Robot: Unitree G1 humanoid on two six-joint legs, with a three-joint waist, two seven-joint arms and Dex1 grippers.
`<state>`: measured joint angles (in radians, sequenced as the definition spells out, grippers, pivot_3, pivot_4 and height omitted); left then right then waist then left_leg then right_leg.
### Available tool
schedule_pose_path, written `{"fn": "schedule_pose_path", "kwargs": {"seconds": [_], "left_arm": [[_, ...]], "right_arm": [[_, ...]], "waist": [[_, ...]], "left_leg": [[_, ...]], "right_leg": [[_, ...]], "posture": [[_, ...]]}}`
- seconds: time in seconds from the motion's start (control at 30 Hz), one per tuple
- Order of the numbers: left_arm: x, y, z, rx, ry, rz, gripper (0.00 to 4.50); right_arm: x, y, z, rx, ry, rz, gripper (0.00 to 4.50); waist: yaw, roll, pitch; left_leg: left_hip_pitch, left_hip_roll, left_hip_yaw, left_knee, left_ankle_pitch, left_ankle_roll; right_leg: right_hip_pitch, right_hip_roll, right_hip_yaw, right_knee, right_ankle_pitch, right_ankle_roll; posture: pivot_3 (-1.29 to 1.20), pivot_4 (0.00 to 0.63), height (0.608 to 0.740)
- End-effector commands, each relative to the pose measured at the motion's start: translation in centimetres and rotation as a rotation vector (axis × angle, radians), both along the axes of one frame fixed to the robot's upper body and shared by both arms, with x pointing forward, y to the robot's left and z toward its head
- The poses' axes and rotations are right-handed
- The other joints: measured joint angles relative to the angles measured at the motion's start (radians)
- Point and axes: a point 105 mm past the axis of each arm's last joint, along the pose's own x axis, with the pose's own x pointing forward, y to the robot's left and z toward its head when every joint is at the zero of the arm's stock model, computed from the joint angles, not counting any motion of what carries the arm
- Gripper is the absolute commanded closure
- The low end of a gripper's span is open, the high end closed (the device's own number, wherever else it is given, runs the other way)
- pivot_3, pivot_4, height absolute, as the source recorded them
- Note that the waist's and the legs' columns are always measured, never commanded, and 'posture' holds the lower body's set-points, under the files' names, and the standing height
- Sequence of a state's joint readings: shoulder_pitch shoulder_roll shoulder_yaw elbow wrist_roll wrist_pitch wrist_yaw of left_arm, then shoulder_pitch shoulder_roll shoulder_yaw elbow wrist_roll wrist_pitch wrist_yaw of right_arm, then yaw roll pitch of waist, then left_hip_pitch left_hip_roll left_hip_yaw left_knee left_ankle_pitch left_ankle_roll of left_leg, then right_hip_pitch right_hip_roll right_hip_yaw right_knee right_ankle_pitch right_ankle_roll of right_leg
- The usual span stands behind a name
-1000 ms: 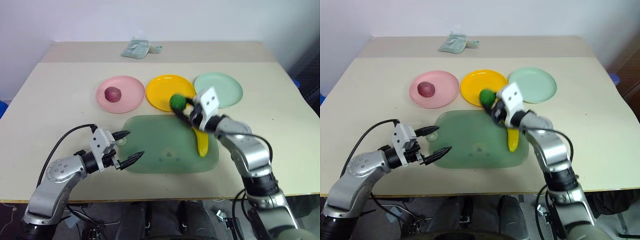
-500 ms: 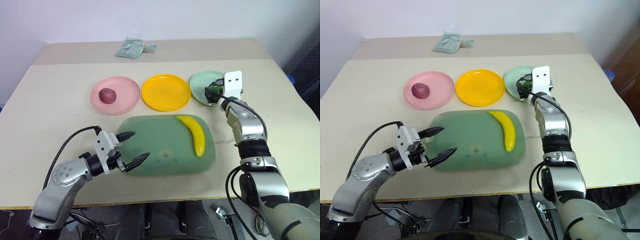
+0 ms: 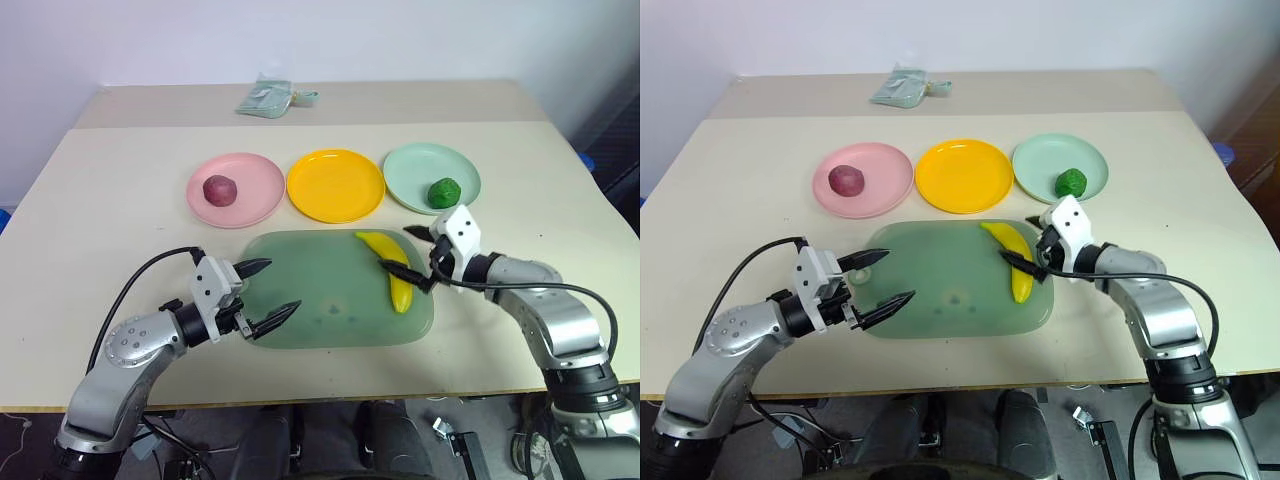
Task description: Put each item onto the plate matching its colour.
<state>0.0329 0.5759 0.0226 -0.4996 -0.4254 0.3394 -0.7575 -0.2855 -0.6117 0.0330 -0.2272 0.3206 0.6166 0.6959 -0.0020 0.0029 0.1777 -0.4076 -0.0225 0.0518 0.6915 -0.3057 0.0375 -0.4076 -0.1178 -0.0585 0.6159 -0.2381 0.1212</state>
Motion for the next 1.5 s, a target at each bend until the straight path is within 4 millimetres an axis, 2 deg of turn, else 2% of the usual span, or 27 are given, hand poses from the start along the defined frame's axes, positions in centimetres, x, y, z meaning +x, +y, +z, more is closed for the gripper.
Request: {"fn": "schedule_pose_path", "kwargs": {"seconds": [0.03, 0.07, 0.13, 0.23, 0.33, 0.37, 0.47, 0.6, 0.73, 0.87, 0.9, 0.93, 1.03, 1.07, 1.1, 1.2, 1.27, 1.33, 1.43, 1.5], "left_arm": [[-0.1, -0.4, 0.6, -0.012, -0.018, -0.024, 0.00], [-0.1, -0.4, 0.5, -0.013, -0.017, -0.026, 0.00], [0.0, -0.4, 0.5, -0.012, -0.017, -0.027, 0.00], [0.0, -0.3, 0.4, -0.009, -0.018, -0.025, 0.00], [0.0, 0.2, 0.4, -0.005, -0.017, -0.012, 0.00], [0.0, 0.4, 0.3, -0.004, -0.017, -0.005, 0.00], [0.1, 0.6, 0.2, -0.008, -0.012, 0.005, 0.00], [0.3, 0.3, 0.2, -0.014, -0.015, 0.000, 0.00], [0.5, 0.4, 0.2, -0.013, -0.028, 0.011, 0.00], [0.4, 0.5, 0.1, -0.013, -0.038, 0.038, 0.00], [0.2, 0.7, 0.0, -0.015, -0.038, 0.050, 0.00], [0.0, 0.8, -0.1, -0.017, -0.036, 0.064, 0.00], [-0.4, 1.2, -0.2, -0.023, -0.036, 0.097, 0.00], [-0.4, 1.3, -0.2, -0.023, -0.038, 0.108, 0.00], [-0.5, 1.6, -0.2, -0.025, -0.041, 0.131, 0.00], [0.0, 3.8, 0.0, -0.030, -0.072, 0.261, 0.00], [0.2, 5.8, 0.3, -0.032, -0.088, 0.343, 0.00], [0.2, 8.4, 0.3, -0.008, -0.095, 0.428, 0.00], [-0.1, 12.2, 0.1, 0.030, -0.093, 0.543, 0.00], [-0.4, 13.5, 0.1, 0.049, -0.088, 0.575, 0.00]], "right_arm": [[0.6, 0.2, 0.0, -0.043, 0.003, -0.105, 0.04], [0.9, 0.1, -0.3, -0.052, 0.013, -0.135, 0.04], [1.2, 0.2, -0.6, -0.058, 0.036, -0.163, 0.56], [1.1, 0.9, -0.6, -0.054, 0.048, -0.147, 1.81], [1.8, 2.1, 1.3, -0.037, -0.043, -0.108, 3.17], [2.3, 2.7, 2.4, -0.017, -0.083, -0.100, 3.20], [4.3, 4.5, 4.6, 0.034, -0.164, -0.101, 3.20], [8.9, 7.8, 6.5, 0.061, -0.205, -0.164, 3.20], [12.6, 10.6, 6.7, 0.070, -0.170, -0.213, 3.20], [14.4, 11.4, 6.5, 0.086, -0.152, -0.246, 3.20], [14.5, 11.5, 6.8, 0.091, -0.162, -0.243, 2.40], [14.6, 11.6, 7.2, 0.095, -0.181, -0.234, 2.14], [14.6, 11.8, 8.3, 0.121, -0.232, -0.193, 0.78], [14.5, 11.7, 8.6, 0.124, -0.259, -0.180, 0.28], [14.1, 11.2, 8.9, 0.111, -0.299, -0.139, 0.06], [11.1, 8.5, 8.4, 0.024, -0.423, 0.024, 0.06], [8.7, 6.1, 8.5, 0.055, -0.432, 0.089, 0.06], [6.2, 2.8, 8.5, 0.055, -0.428, 0.124, 0.06], [3.9, -2.7, 7.5, 0.047, -0.317, 0.079, 0.06], [2.8, -5.4, 6.8, 0.019, -0.262, 0.056, 0.06]], "waist": [[0.000, 0.000, 0.000], [0.000, 0.000, 0.000], [0.001, 0.000, 0.000], [0.007, 0.000, -0.001], [0.011, 0.000, -0.001], [0.010, 0.000, -0.001], [0.006, 0.000, 0.000], [-0.009, 0.000, 0.000], [-0.015, 0.000, 0.000], [-0.015, 0.000, 0.000], [-0.015, 0.000, 0.000], [-0.018, 0.001, 0.000], [-0.024, 0.001, 0.000], [-0.027, 0.001, 0.000], [-0.028, 0.001, 0.000], [-0.016, 0.001, 0.000], [-0.004, 0.001, 0.000], [-0.007, 0.001, 0.000], [-0.010, 0.001, 0.000], [-0.012, 0.001, 0.000]], "left_leg": [[0.000, 0.000, 0.000, 0.000, 0.000, 0.000], [0.000, 0.000, 0.000, 0.000, 0.000, 0.000], [0.000, 0.000, 0.000, 0.000, 0.000, 0.000], [0.000, 0.000, 0.000, 0.000, 0.000, 0.000], [0.000, -0.001, 0.000, 0.001, 0.000, 0.000], [0.000, 0.000, 0.000, 0.001, 0.000, 0.000], [-0.001, 0.000, 0.000, 0.001, 0.000, 0.000], [-0.001, 0.000, 0.000, 0.001, 0.000, -0.001], [-0.001, 0.000, 0.000, -0.001, 0.001, -0.001], [-0.001, -0.002, 0.000, -0.003, 0.001, -0.001], [-0.001, -0.002, 0.000, -0.004, 0.001, -0.001], [-0.001, -0.002, 0.000, -0.005, 0.001, -0.001], [-0.001, -0.001, 0.000, -0.006, 0.001, -0.002], [-0.001, -0.001, 0.000, -0.007, 0.002, -0.003], [-0.001, -0.001, 0.000, -0.007, 0.002, -0.004], [-0.001, -0.001, -0.001, -0.007, 0.002, -0.004], [-0.001, -0.001, -0.002, -0.007, 0.002, -0.004], [-0.001, -0.001, -0.002, -0.007, 0.002, -0.004], [0.000, -0.001, -0.001, -0.007, 0.002, -0.004], [0.001, 0.000, 0.000, -0.007, 0.002, -0.003]], "right_leg": [[0.000, 0.000, 0.000, 0.000, 0.000, 0.000], [0.000, 0.000, 0.000, 0.000, 0.000, 0.000], [0.000, 0.000, 0.000, 0.000, 0.000, 0.000], [0.000, 0.000, 0.000, 0.000, 0.000, 0.000], [0.000, 0.000, 0.000, 0.000, 0.000, 0.000], [0.000, 0.000, 0.000, 0.000, 0.000, 0.000], [-0.001, 0.000, 0.000, 0.000, 0.000, 0.000], [-0.001, 0.001, 0.000, 0.001, 0.000, 0.000], [-0.002, 0.002, 0.000, 0.004, 0.000, 0.000], [-0.002, 0.001, -0.001, 0.003, 0.000, 0.000], [-0.002, 0.001, -0.001, 0.002, 0.000, 0.000], [-0.002, 0.001, -0.001, 0.001, 0.000, 0.000], [-0.002, 0.002, -0.001, 0.000, 0.000, 0.000], [-0.003, 0.002, -0.001, 0.000, 0.000, 0.000], [-0.003, 0.002, -0.001, 0.000, 0.000, 0.000], [-0.002, 0.002, -0.001, -0.001, 0.000, 0.000], [-0.002, 0.002, -0.001, -0.001, 0.000, 0.000], [-0.001, 0.001, -0.002, -0.002, 0.000, 0.000], [-0.001, 0.001, -0.001, -0.002, 0.000, 0.000], [-0.001, 0.001, -0.001, -0.003, 0.000, 0.000]], "posture": [[0.00, 0.150, 0.740], [0.00, 0.150, 0.740], [0.00, 0.150, 0.740], [0.00, 0.150, 0.740], [0.00, 0.150, 0.740], [0.00, 0.150, 0.740], [0.00, 0.150, 0.740], [0.00, 0.150, 0.740], [0.00, 0.150, 0.740], [0.00, 0.150, 0.740], [0.00, 0.150, 0.740], [0.00, 0.150, 0.740], [0.00, 0.150, 0.740], [0.00, 0.150, 0.740], [0.00, 0.150, 0.740], [0.00, 0.150, 0.740], [0.00, 0.150, 0.740], [0.00, 0.150, 0.740], [0.00, 0.150, 0.740], [0.00, 0.150, 0.740]]}}
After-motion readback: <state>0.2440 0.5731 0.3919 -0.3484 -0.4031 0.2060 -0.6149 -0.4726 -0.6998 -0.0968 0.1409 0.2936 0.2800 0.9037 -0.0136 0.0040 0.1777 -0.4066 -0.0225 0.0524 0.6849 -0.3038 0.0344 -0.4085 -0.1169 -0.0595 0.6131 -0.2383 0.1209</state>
